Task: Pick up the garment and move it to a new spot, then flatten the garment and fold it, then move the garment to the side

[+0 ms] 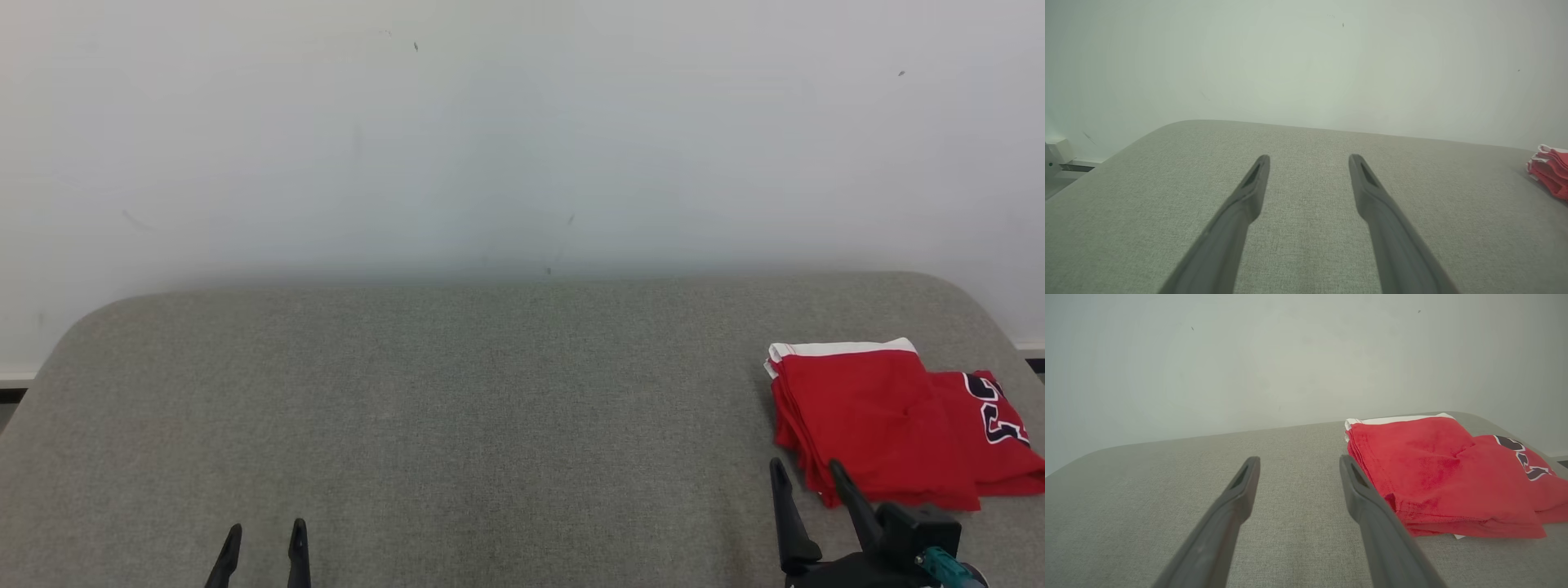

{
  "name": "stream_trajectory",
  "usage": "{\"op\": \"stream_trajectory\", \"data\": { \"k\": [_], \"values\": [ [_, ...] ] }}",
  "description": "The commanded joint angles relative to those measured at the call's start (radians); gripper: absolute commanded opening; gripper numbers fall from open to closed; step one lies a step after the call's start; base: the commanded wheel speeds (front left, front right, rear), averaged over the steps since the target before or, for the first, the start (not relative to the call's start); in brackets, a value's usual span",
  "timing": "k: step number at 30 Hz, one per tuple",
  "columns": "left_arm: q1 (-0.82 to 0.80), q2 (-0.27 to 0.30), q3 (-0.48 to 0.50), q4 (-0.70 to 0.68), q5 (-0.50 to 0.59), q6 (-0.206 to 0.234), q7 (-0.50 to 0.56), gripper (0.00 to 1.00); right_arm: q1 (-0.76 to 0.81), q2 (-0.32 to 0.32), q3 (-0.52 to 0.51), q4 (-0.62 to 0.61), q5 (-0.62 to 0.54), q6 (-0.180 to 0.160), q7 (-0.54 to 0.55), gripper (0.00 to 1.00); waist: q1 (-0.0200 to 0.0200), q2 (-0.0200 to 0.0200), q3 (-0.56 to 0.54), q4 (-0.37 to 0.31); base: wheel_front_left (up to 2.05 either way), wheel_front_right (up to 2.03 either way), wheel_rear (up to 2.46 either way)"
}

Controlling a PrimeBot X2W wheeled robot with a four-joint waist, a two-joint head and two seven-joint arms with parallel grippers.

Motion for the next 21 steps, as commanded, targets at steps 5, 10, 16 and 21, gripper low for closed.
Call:
{"op": "stream_trajectory", "data": {
  "k": [5,10,16,21],
  "values": [
    [0.008,-0.011,0.021,0.013,0.030,-0.014,-0.004,1.00,0.041,0.012,-0.015,-0.053,-0.035,-0.003,0.023,1.00,0.0001,0.0000,0.002,-0.007,0.00,0.00,0.00],
    [0.009,-0.018,0.038,0.015,0.043,-0.023,-0.004,1.00,0.053,0.016,-0.011,-0.079,-0.046,-0.003,0.037,1.00,0.0001,0.0000,0.001,-0.011,0.00,0.00,0.00],
    [0.011,-0.027,0.053,0.026,0.049,-0.028,-0.004,1.00,0.061,0.016,-0.018,-0.091,-0.038,-0.003,0.049,1.00,0.0001,0.0000,0.003,-0.011,0.00,0.00,0.00],
    [0.004,-0.031,0.062,0.030,0.048,-0.033,-0.004,1.00,0.064,0.016,-0.022,-0.095,-0.029,-0.003,0.051,1.00,0.0001,0.0000,0.006,-0.012,0.00,0.00,0.00]
  ]
}}
